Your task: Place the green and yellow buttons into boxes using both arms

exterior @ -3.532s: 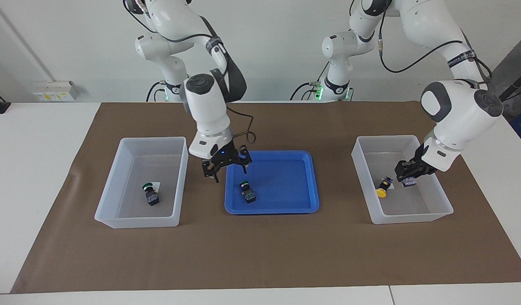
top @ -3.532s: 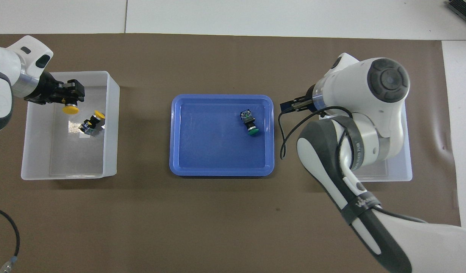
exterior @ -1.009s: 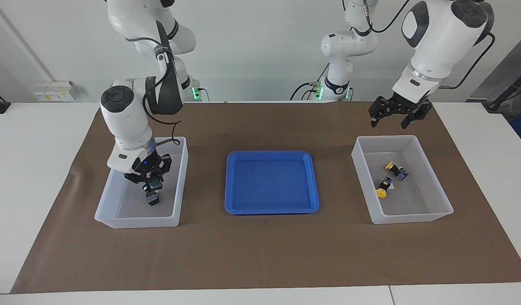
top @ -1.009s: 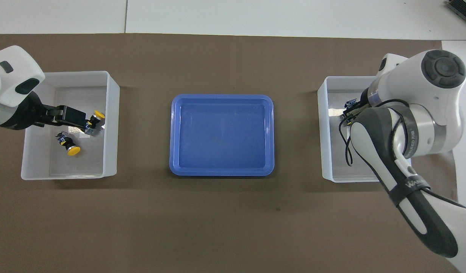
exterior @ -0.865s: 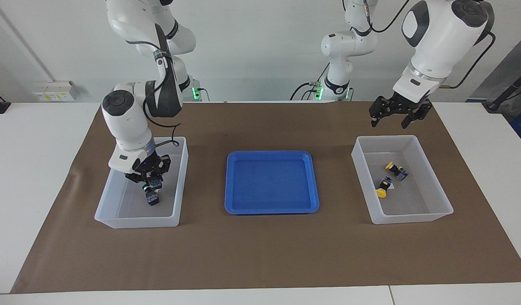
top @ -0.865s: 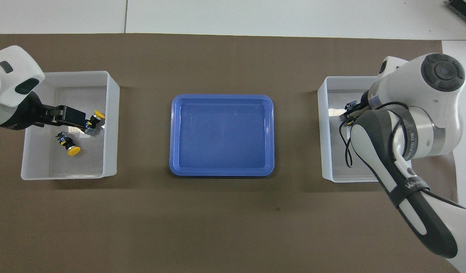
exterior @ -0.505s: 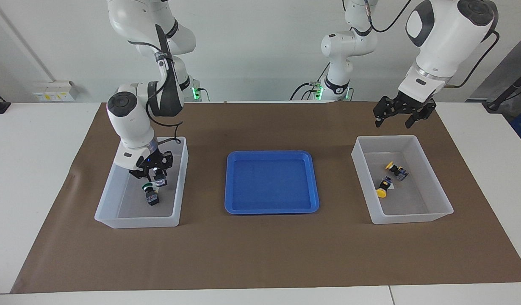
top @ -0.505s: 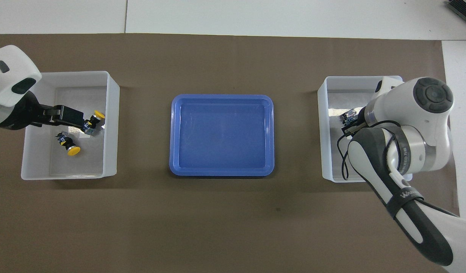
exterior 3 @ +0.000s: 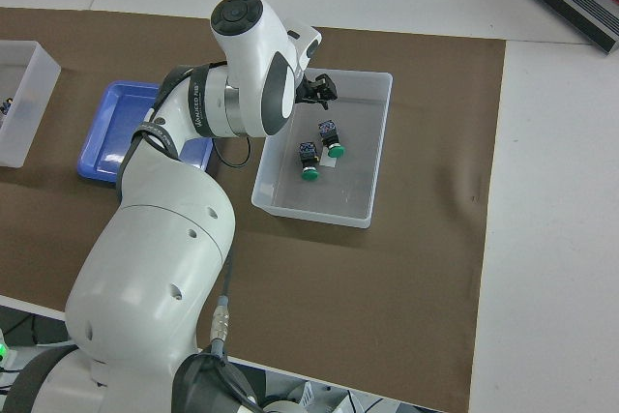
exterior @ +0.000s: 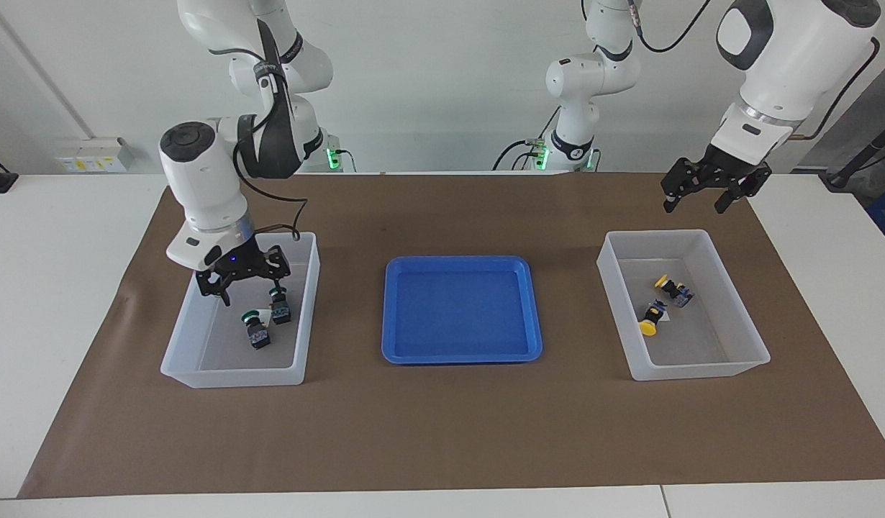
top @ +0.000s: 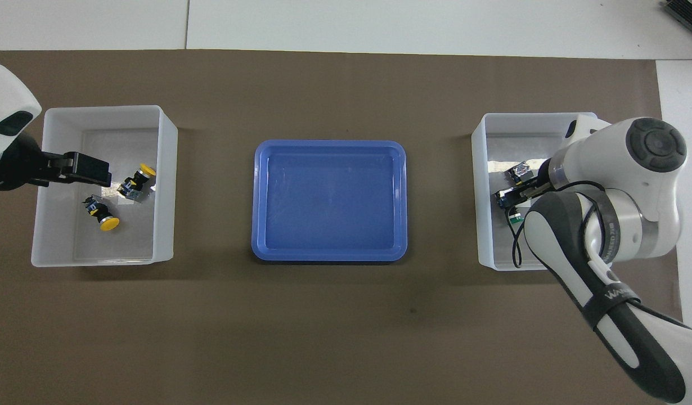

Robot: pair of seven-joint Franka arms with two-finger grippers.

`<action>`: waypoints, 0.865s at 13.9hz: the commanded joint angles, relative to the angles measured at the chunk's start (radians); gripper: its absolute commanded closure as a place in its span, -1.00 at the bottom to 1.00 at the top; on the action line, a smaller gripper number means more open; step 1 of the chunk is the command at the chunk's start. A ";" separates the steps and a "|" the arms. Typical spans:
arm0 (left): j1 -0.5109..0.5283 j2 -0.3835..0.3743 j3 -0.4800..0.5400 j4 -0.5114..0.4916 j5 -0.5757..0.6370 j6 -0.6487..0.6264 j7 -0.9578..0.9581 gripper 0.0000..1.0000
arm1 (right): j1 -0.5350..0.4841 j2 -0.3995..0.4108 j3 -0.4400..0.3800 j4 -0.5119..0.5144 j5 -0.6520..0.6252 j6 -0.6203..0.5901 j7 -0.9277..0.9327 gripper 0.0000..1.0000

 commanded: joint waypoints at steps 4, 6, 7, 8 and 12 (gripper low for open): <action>0.001 0.028 -0.005 0.058 0.015 -0.051 0.014 -1.00 | -0.006 -0.067 0.011 0.149 0.008 -0.255 0.284 -1.00; 0.003 0.022 -0.005 0.041 0.013 -0.045 0.014 -1.00 | -0.013 -0.094 0.008 0.215 0.016 -0.373 0.294 -1.00; 0.001 0.021 -0.005 0.035 0.013 -0.039 0.011 -1.00 | -0.018 -0.104 0.008 0.257 0.023 -0.451 0.297 -1.00; -0.002 0.021 -0.005 0.033 0.013 -0.033 0.011 -1.00 | -0.020 -0.113 0.004 0.296 0.052 -0.520 0.300 -1.00; -0.014 0.025 -0.006 0.035 0.015 -0.007 0.011 -1.00 | -0.038 -0.136 -0.007 0.362 0.073 -0.689 0.303 -1.00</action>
